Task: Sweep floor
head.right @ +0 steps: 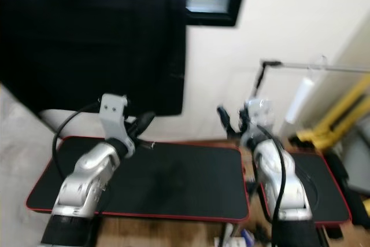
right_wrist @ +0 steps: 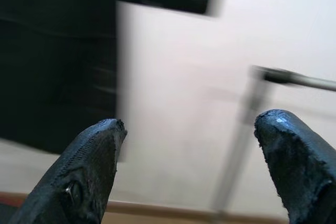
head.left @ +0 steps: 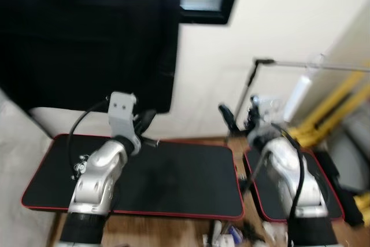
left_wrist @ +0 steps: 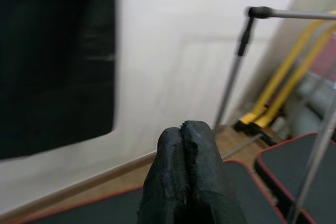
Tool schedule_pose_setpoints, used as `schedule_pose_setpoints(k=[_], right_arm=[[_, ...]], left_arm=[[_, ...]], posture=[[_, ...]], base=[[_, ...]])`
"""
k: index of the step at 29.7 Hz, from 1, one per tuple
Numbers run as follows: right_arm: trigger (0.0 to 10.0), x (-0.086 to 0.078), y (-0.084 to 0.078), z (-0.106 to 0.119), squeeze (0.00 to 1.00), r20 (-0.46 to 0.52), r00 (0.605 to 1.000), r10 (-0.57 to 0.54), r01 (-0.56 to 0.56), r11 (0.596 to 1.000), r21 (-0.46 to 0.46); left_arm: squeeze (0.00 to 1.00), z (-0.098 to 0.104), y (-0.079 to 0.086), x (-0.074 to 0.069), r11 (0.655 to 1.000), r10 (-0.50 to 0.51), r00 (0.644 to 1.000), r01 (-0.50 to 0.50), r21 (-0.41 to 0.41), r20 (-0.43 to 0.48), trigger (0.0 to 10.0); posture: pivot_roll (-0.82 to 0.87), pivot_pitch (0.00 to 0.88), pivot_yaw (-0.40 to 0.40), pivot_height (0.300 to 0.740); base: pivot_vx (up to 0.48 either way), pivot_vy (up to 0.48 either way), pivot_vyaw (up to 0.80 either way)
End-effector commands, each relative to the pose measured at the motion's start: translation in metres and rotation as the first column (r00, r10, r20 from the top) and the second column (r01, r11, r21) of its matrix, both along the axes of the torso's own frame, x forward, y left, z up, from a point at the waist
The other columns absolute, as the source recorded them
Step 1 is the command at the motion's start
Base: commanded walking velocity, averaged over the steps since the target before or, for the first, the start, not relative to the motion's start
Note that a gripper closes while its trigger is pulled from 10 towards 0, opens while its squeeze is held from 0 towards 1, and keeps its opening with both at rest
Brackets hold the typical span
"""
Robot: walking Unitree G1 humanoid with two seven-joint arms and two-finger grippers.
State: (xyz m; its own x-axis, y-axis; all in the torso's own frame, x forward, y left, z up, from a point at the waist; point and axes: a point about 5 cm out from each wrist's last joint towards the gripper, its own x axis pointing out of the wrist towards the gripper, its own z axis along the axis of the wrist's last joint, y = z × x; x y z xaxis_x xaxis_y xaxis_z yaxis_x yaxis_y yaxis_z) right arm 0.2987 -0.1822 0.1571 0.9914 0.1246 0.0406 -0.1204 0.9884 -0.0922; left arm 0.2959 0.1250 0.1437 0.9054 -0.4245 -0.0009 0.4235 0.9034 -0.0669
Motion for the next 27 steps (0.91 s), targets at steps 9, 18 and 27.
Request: schedule_pose_setpoints(k=[9, 18, 27], right_arm=[[10.0, 0.002, -0.015, 0.0, 0.0, -0.012, 0.995, -0.095, 0.095, 0.995, -0.014], [10.0, 0.009, -0.011, 0.008, 0.0, 0.008, 0.997, -0.076, 0.076, 0.997, -0.001], [10.0, 0.026, -0.026, 0.004, 0.0, -0.059, 0.994, -0.09, 0.09, 0.996, -0.002]], left_arm=[[0.0, 0.0, -0.01, -0.004, 0.995, -0.097, 0.995, 0.097, 0.025, 0.001, 10.0], [0.0, 0.006, -0.013, -0.011, 0.992, -0.122, 0.992, 0.12, 0.05, 0.026, 10.0], [0.0, 0.018, -0.015, -0.027, 0.992, -0.12, 0.991, 0.117, 0.054, 0.06, 10.0]], posture=[[-0.11, 0.072, -0.145, 0.74], [-0.1, 0.114, -0.141, 0.74], [-0.09, 0.226, -0.142, 0.74]], base=[[0.0, 0.0, -0.8], [0.0, 0.0, -0.35], [0.0, 0.0, 0.0]])
